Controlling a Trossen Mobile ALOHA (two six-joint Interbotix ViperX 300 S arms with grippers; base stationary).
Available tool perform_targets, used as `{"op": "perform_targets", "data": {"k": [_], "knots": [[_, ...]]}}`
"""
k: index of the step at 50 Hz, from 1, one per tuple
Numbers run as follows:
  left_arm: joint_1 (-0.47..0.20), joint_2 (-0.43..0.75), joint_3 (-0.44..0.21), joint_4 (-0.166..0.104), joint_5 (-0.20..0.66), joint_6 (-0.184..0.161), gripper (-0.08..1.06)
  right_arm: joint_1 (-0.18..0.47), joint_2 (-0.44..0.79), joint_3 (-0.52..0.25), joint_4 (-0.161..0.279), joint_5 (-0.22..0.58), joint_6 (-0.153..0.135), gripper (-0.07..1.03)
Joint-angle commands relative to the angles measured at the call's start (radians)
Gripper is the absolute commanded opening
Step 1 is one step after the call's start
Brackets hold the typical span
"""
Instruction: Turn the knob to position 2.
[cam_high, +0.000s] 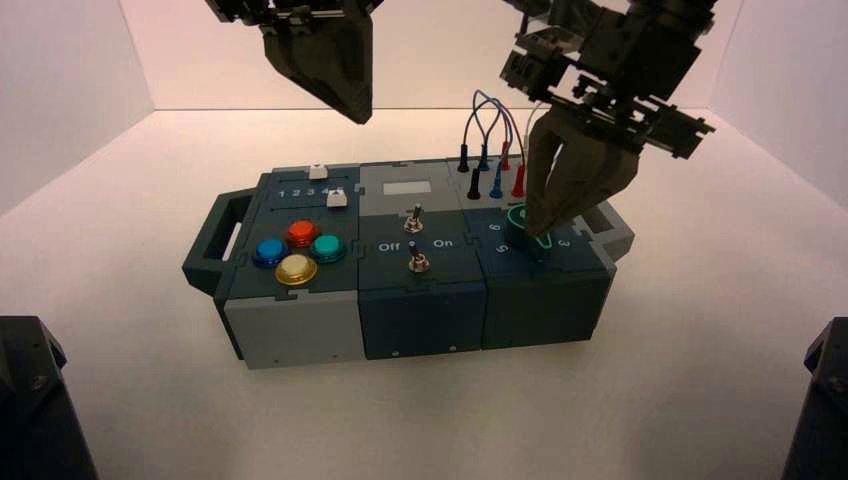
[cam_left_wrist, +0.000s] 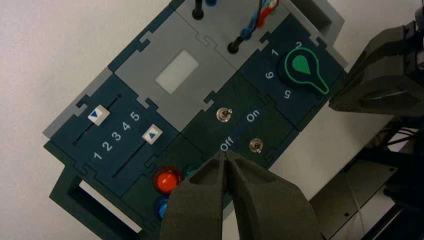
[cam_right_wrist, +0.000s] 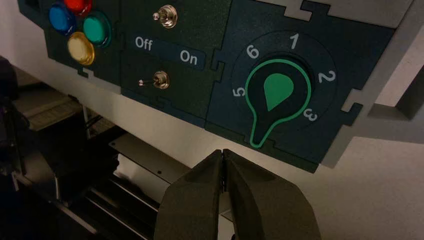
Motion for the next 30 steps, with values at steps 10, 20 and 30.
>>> {"op": "perform_targets", "data": {"k": [10, 20, 30], "knots": [[-0.002, -0.015, 0.002, 0.003, -0.006, -0.002, -0.03, 0.009, 0.032, -0.023, 0.006, -0.043, -0.002, -0.02], [-0.002, -0.023, 0.002, 0.005, -0.005, 0.0, -0.03, 0.008, 0.067, -0.034, 0.002, -0.064, -0.003, -0.02], [-0.002, -0.029, 0.002, 0.005, -0.005, 0.0, -0.03, 0.008, 0.089, -0.041, -0.005, -0.087, -0.003, -0.02]]}}
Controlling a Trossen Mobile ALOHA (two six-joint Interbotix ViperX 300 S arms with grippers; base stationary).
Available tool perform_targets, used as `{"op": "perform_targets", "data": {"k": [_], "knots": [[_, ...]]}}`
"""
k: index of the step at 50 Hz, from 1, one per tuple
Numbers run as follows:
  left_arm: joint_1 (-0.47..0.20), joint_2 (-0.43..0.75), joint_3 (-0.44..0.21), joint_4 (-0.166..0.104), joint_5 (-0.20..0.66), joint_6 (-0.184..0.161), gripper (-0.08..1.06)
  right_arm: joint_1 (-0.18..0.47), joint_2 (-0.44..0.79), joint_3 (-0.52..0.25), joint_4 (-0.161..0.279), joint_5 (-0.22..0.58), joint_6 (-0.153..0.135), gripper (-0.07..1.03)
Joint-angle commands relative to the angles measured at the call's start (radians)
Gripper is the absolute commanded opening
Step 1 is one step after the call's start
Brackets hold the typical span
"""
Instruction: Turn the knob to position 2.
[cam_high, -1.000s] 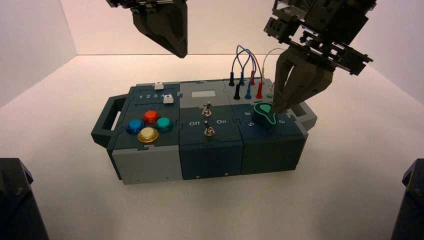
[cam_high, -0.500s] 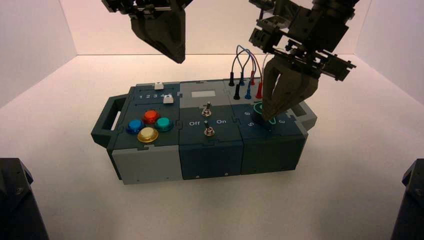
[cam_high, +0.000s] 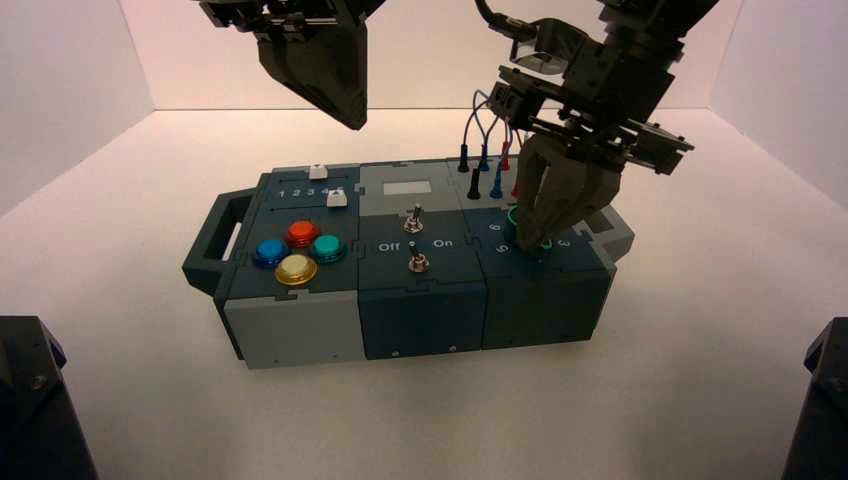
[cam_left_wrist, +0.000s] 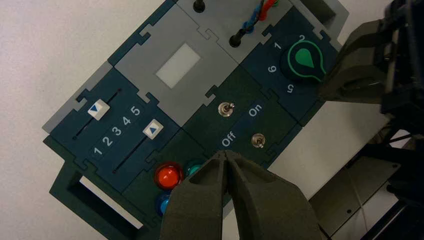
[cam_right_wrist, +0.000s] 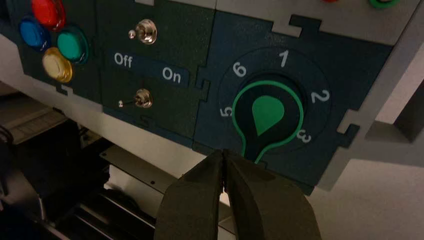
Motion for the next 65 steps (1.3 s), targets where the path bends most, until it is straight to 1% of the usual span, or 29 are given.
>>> {"op": "perform_targets", "data": {"k": [1, 21, 33, 49, 65], "knots": [[-0.002, -0.02, -0.012, 0.002, -0.005, -0.003, -0.03, 0.005, 0.003, -0.028, -0.002, -0.015, -0.002, -0.02], [-0.002, -0.023, -0.012, 0.002, -0.005, -0.002, -0.03, 0.006, 0.025, -0.029, -0.015, -0.041, 0.0, -0.02], [-0.002, -0.026, -0.014, 0.006, -0.005, 0.0, -0.03, 0.005, 0.044, -0.032, -0.026, -0.051, 0.0, -0.02], [-0.002, -0.026, -0.015, 0.008, -0.005, 0.005, -0.03, 0.005, 0.049, -0.029, -0.034, -0.048, 0.0, -0.02], [-0.002, -0.025, -0.023, 0.012, -0.005, 0.006, -0.03, 0.005, 0.023, -0.018, -0.041, -0.037, 0.005, -0.02]]}}
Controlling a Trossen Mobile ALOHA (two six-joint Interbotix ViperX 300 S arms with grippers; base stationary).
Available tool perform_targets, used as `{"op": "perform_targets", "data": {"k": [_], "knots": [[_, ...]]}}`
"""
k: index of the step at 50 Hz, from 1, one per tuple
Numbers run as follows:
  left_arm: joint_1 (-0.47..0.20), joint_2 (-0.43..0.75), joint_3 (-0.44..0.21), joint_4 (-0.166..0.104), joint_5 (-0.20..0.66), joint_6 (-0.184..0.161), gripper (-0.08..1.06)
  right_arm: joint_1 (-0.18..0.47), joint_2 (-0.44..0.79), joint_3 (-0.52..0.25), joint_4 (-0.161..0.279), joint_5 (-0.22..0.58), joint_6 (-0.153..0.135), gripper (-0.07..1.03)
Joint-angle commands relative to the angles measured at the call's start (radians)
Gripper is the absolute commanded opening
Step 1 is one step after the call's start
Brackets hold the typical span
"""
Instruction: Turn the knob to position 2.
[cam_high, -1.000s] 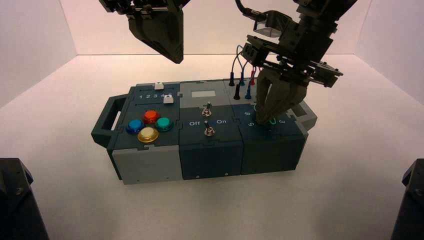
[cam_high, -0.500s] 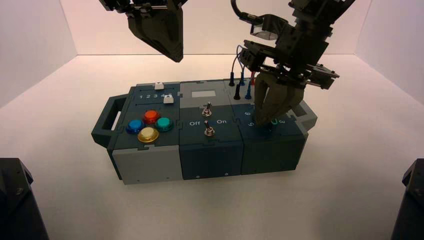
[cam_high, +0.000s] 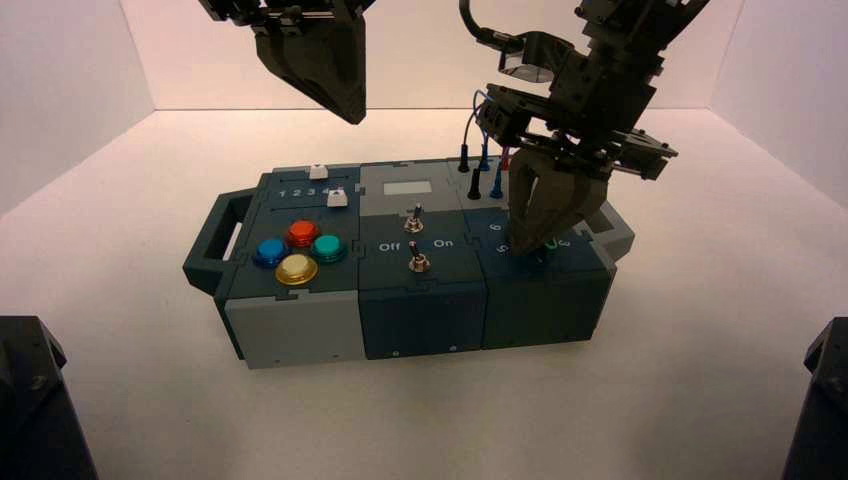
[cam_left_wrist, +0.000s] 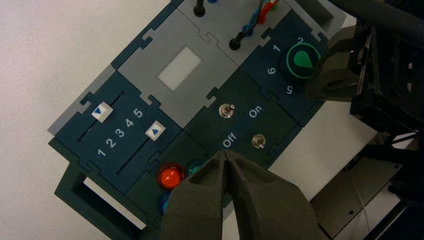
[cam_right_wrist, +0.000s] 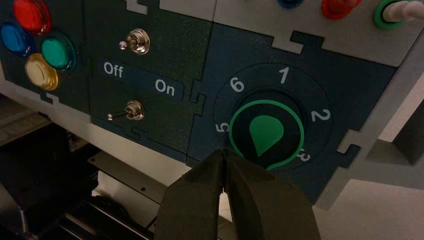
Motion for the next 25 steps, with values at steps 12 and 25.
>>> {"op": "perform_targets", "data": {"k": [12, 25], "knots": [[-0.002, -0.009, -0.025, 0.005, -0.006, 0.002, -0.03, -0.012, -0.052, -0.002, -0.017, 0.006, 0.006, -0.02], [-0.002, -0.008, -0.028, 0.006, -0.005, 0.009, -0.03, -0.012, -0.057, 0.005, -0.02, 0.017, 0.006, -0.02]]}}
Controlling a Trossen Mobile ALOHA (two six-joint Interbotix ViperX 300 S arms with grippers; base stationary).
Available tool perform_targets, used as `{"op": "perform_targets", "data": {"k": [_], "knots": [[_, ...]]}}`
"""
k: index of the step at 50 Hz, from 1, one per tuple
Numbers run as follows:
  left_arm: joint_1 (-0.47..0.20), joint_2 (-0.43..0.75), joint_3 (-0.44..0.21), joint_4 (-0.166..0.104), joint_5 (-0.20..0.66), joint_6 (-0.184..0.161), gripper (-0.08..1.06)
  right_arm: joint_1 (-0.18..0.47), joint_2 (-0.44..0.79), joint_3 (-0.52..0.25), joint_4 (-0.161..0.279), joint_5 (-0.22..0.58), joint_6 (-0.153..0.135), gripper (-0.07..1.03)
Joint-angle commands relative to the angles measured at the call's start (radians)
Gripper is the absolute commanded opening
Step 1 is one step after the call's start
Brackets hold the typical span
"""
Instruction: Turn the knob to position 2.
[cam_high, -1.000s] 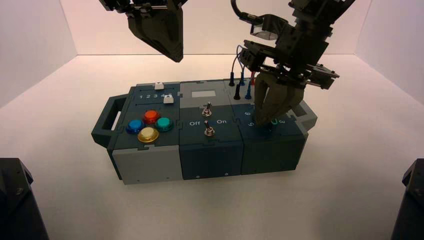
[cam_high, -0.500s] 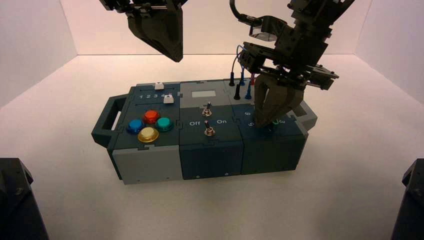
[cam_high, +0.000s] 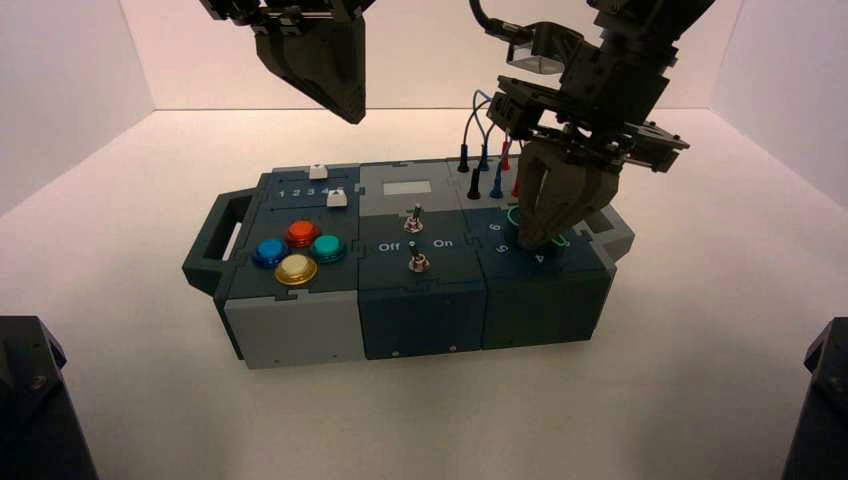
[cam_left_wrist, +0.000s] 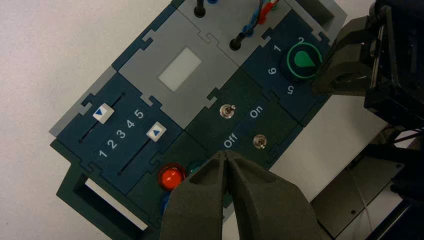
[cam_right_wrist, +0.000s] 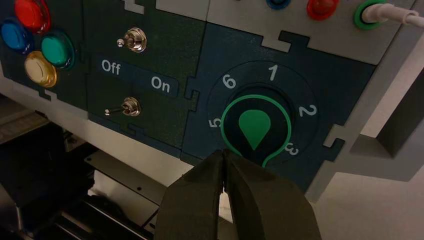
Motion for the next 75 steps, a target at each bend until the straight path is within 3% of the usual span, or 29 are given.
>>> {"op": "perform_targets", "data": {"k": [1, 27, 75], "knots": [[-0.002, -0.008, -0.028, 0.003, -0.005, 0.003, -0.03, -0.002, -0.023, -0.003, 0.002, 0.002, 0.002, -0.02], [-0.002, -0.006, -0.029, 0.008, -0.002, 0.012, -0.03, -0.003, -0.031, 0.005, -0.011, 0.008, 0.012, -0.02], [-0.003, 0.005, -0.032, 0.008, -0.003, 0.014, -0.03, -0.083, -0.044, -0.006, -0.103, 0.054, 0.017, -0.02]]}}
